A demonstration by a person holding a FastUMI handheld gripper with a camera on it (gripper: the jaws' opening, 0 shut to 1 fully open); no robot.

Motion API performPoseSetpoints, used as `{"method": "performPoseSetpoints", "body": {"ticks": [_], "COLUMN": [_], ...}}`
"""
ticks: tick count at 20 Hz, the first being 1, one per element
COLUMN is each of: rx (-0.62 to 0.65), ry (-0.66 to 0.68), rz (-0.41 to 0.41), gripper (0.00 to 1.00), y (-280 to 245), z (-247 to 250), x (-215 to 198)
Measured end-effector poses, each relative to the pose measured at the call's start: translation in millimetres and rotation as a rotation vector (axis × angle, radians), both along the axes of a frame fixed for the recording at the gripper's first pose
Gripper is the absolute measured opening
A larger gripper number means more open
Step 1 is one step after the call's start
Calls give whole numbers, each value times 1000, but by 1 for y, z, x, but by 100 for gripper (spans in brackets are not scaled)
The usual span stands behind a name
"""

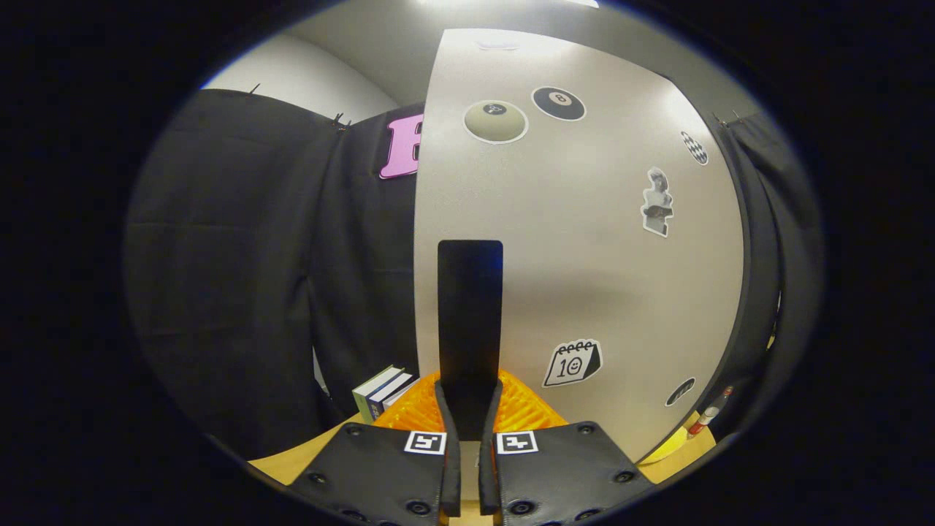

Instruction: Open the shoe cabinet door, grab the shoes and put them into the shoe cabinet, then close the shoe cabinet door.

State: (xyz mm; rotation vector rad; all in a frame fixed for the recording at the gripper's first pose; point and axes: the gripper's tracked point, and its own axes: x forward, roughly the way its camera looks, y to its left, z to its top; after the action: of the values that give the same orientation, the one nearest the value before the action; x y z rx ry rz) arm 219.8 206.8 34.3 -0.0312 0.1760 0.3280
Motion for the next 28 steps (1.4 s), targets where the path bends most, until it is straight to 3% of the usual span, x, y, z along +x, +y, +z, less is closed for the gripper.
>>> {"method": "performPoseSetpoints", "body": {"ticks": [9, 16, 21, 28], "rx": [-7, -11, -12, -50], "ry": [7, -6, -3, -21], "rz": [12, -30, -77, -212], "gripper": [11, 11, 11, 10], "y": [-29, -61, -87, -136], "z": [4, 10, 10, 11], "x": [-39, -65, -74, -79]}}
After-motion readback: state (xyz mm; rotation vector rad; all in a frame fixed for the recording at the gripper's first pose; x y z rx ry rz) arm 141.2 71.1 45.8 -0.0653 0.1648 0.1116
